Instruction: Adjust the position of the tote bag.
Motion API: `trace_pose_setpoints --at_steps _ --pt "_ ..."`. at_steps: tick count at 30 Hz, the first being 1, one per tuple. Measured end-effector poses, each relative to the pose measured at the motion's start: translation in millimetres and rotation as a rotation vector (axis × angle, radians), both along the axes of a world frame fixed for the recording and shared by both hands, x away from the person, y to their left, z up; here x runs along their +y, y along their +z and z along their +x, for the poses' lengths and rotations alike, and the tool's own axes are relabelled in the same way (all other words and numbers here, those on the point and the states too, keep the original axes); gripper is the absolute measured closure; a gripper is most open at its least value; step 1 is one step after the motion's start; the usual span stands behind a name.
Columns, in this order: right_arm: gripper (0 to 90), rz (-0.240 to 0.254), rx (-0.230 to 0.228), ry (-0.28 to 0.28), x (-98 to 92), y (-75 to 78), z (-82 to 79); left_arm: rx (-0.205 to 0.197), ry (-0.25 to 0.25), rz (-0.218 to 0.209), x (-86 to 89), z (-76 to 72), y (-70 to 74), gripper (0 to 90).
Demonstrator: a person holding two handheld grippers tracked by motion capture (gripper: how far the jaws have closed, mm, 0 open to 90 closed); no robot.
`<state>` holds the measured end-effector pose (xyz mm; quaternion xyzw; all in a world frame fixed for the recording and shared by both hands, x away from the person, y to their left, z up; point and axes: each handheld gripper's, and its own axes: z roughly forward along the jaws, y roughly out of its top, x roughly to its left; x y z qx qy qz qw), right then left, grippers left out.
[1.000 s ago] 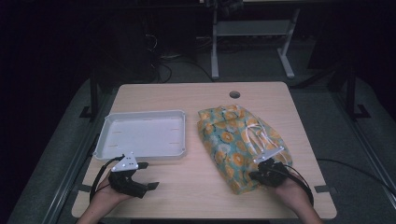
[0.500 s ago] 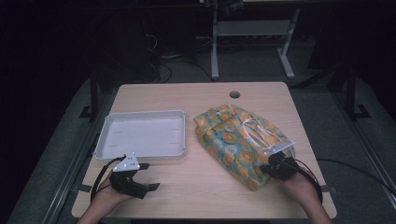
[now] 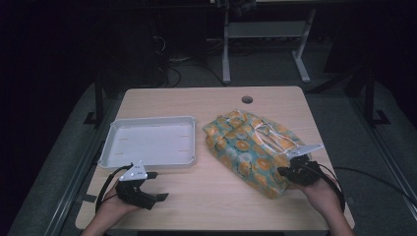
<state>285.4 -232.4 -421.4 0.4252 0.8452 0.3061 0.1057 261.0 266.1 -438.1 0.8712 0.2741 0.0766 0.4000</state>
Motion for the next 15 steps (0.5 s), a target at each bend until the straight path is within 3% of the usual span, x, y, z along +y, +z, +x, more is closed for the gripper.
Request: trace_pose_setpoints --at_steps 2,6,9,11,12,15 --pt "90.0 0.037 -0.018 0.028 8.9 11.4 -8.0 0.0 0.0 0.0 0.0 1.0 0.2 14.2" --pt "90.0 0.06 -0.029 0.079 22.2 23.7 -24.0 -0.001 -0.003 0.005 -0.3 0.2 0.8 14.2" --pt "90.0 0.076 -0.026 0.104 27.7 25.6 -29.4 0.002 -0.003 0.002 -0.9 0.2 0.4 14.2" --pt "90.0 0.072 -0.007 0.123 33.3 20.9 -31.4 0.0 -0.006 0.002 -1.4 0.5 0.4 14.2" --pt "90.0 0.034 0.025 0.13 36.7 8.8 -29.0 -0.001 -0.007 0.002 -1.6 0.3 0.5 14.2" --pt "90.0 0.024 0.081 0.125 35.4 -5.7 -25.1 -0.001 -0.01 0.003 -2.0 -0.1 0.3 14.2"
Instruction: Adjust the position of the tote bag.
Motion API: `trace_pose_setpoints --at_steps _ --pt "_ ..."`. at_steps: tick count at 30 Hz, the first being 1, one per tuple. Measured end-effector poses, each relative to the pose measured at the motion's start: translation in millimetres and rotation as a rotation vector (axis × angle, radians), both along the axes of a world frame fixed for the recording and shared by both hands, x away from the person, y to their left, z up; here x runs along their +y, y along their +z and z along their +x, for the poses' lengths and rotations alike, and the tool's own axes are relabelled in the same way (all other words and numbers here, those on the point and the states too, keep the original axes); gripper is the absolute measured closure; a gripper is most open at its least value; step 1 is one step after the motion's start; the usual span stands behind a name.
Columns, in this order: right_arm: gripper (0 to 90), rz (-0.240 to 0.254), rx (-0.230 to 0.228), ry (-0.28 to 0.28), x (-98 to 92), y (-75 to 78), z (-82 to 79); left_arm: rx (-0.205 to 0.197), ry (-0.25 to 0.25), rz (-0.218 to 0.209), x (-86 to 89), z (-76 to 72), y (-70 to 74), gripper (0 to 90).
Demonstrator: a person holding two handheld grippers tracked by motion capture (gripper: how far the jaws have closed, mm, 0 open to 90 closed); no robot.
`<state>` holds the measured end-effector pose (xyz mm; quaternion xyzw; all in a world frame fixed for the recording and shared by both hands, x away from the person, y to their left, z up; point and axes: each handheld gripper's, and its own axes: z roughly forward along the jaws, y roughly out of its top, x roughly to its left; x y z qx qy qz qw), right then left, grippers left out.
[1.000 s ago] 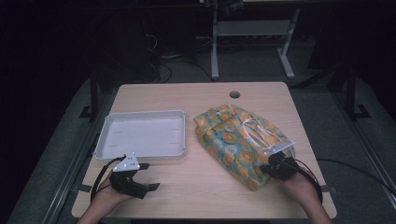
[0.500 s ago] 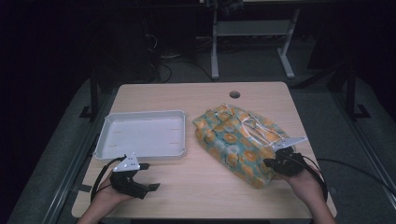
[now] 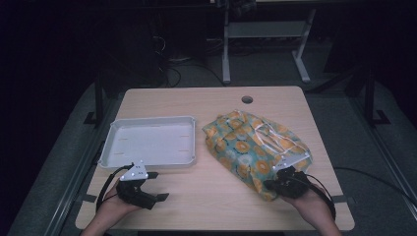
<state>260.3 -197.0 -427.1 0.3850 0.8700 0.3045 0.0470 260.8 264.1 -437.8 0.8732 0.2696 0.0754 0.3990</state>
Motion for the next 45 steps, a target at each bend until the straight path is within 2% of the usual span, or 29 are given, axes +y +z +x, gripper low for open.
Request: trace_pose_setpoints --at_steps 3,8,15,21,23,25,26,29,33,35,42,45 --pt "90.0 -0.006 0.027 0.0 -0.5 -7.3 1.8 0.003 -0.001 0.003 0.0 0.7 -0.5 14.2" --pt "90.0 -0.052 0.06 0.019 4.8 -21.3 7.4 0.006 -0.005 0.003 -1.7 0.3 -0.7 14.2" --pt "90.0 -0.065 0.069 0.023 5.4 -24.2 9.3 0.006 -0.001 0.005 -1.4 0.4 -0.4 14.2" --pt "90.0 -0.128 0.057 0.007 -7.0 -21.5 10.1 0.006 -0.003 0.002 -1.5 0.0 -0.3 14.2" --pt "90.0 -0.135 0.056 -0.002 -10.6 -21.3 10.9 0.007 -0.002 0.001 -1.6 0.0 -0.3 14.2" --pt "90.0 -0.154 0.047 -0.032 -24.4 -21.0 15.5 0.006 -0.003 0.001 -1.8 -0.1 -0.4 14.2" --pt "90.0 -0.154 0.047 -0.032 -24.4 -21.0 15.5 0.006 -0.003 0.0 -2.0 -0.1 -0.5 14.2" --pt "90.0 -0.157 0.037 -0.075 -40.7 -21.6 23.4 0.007 -0.004 0.0 -2.7 -0.1 -0.5 14.3" --pt "90.0 -0.159 0.015 -0.084 -49.6 -22.6 31.1 0.01 -0.008 0.0 -5.1 0.1 -0.4 14.2" --pt "90.0 -0.147 0.019 -0.086 -51.7 -22.9 32.7 0.011 -0.012 -0.001 -6.5 1.2 -0.1 14.2" --pt "89.9 -0.131 -0.007 -0.085 -53.0 -23.2 27.5 0.008 -0.017 -0.005 -11.6 3.4 3.0 14.2" --pt "88.1 -0.093 -0.028 -0.096 -55.2 -19.0 24.9 0.008 -0.014 -0.006 -11.6 2.8 3.4 14.2"
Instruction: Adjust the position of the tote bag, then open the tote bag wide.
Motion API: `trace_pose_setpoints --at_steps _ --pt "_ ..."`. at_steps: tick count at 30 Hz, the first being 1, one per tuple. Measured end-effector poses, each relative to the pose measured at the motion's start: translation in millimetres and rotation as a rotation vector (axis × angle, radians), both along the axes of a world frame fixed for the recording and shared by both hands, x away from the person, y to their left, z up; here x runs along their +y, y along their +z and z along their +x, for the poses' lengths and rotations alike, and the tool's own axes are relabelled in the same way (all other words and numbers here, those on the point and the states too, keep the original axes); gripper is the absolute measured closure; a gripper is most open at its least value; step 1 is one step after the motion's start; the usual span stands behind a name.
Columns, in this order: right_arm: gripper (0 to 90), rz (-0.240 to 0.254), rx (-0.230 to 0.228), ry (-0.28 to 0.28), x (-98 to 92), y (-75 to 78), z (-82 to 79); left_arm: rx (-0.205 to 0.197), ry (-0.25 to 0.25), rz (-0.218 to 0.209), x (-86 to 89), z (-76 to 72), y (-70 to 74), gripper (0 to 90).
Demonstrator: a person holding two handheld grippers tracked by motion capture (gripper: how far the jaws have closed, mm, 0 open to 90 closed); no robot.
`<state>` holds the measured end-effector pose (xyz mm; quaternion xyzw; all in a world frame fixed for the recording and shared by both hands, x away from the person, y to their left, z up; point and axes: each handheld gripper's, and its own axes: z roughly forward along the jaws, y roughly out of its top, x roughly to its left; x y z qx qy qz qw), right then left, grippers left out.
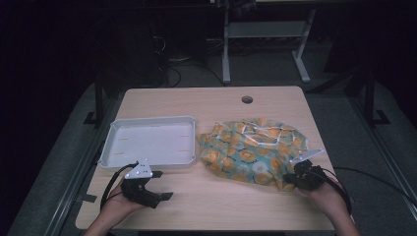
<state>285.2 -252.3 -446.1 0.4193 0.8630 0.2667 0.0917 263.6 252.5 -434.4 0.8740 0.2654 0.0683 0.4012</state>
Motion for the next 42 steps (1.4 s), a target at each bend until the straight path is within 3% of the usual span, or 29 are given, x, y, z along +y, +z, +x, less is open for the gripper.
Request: trace_pose_setpoints --at_steps 2,5,9,11,12,16,27,35,40,42 --pt "82.4 0.048 -0.037 -0.029 -4.5 8.5 -2.5 -0.004 0.004 -0.004 0.9 0.3 1.5 14.2" --pt "78.4 0.063 -0.046 -0.041 -6.8 11.1 -2.8 0.0 0.009 -0.016 1.1 2.8 3.6 14.3" --pt "64.4 0.123 -0.082 -0.059 -10.9 19.5 -5.6 -0.002 0.0 -0.025 -3.8 8.3 12.0 14.3" --pt "62.2 0.138 -0.095 -0.063 -11.8 20.6 -6.6 -0.003 0.0 -0.029 -5.9 9.7 14.2 14.3" --pt "55.5 0.152 -0.103 -0.068 -12.3 21.3 -8.7 -0.006 -0.001 -0.025 -10.7 12.5 18.3 14.3" --pt "49.4 0.15 -0.105 -0.067 -11.5 19.5 -8.2 -0.011 -0.002 -0.018 -17.4 17.1 22.1 14.3" --pt "43.6 0.159 -0.114 -0.071 -9.3 21.4 -5.5 -0.009 0.006 -0.061 -46.3 56.0 43.7 14.4" --pt "42.3 0.151 -0.116 -0.058 -7.4 20.8 -9.5 -0.032 -0.019 -0.039 -67.6 74.7 49.5 14.4" --pt "40.9 0.149 -0.122 -0.056 -7.4 22.2 -9.6 -0.02 -0.014 -0.048 -75.8 83.1 51.8 15.0" --pt "40.5 0.152 -0.133 -0.049 -7.9 22.9 -7.2 -0.011 -0.026 -0.044 -83.0 93.0 53.7 15.0"
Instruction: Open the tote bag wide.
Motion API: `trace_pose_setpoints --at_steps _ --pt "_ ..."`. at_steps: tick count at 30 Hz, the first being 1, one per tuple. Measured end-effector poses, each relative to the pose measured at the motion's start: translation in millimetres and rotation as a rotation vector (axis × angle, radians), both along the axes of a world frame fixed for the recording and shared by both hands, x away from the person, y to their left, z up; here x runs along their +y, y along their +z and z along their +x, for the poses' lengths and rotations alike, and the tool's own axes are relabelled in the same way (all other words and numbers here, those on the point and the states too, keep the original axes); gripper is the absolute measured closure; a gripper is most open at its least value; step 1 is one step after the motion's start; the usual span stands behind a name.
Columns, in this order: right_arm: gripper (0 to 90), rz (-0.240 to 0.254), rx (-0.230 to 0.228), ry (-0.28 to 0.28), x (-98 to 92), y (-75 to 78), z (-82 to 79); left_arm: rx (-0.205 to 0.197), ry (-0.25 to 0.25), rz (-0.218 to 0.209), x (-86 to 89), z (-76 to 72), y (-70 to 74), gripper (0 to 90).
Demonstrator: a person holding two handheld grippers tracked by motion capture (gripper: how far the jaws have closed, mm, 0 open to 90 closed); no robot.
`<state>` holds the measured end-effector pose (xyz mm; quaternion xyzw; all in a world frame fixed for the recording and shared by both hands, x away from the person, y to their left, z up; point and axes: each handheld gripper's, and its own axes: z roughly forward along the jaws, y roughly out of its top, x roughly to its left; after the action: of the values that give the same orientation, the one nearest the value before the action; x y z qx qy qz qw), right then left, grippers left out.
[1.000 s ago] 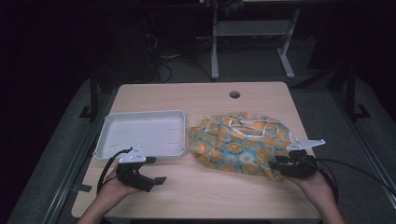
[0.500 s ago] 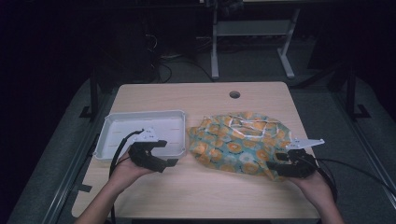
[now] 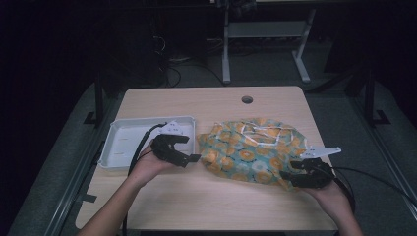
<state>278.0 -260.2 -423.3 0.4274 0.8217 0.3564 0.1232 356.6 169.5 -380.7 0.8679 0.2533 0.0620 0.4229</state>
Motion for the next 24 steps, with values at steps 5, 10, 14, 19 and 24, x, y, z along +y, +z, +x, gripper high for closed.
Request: trace_pose_setpoints --at_steps 5,10,14,19,24 --pt "40.1 -0.012 0.016 -0.004 0.7 0.4 6.3 -0.005 -0.006 -0.003 -15.6 19.0 4.4 16.9" --pt "40.2 -0.013 0.008 -0.01 0.1 5.0 12.4 -0.013 -0.006 0.014 -30.2 39.1 9.2 19.5" --pt "40.3 -0.027 0.006 -0.007 -0.8 6.0 22.2 -0.007 0.0 0.02 -38.4 52.9 10.0 20.4" --pt "39.8 -0.03 0.022 -0.05 -6.3 9.0 43.0 0.015 0.009 0.043 -54.0 76.8 3.3 21.2" --pt "39.5 -0.032 0.019 -0.091 -11.8 11.7 58.3 0.04 0.021 0.053 -73.5 97.3 -8.0 21.4"
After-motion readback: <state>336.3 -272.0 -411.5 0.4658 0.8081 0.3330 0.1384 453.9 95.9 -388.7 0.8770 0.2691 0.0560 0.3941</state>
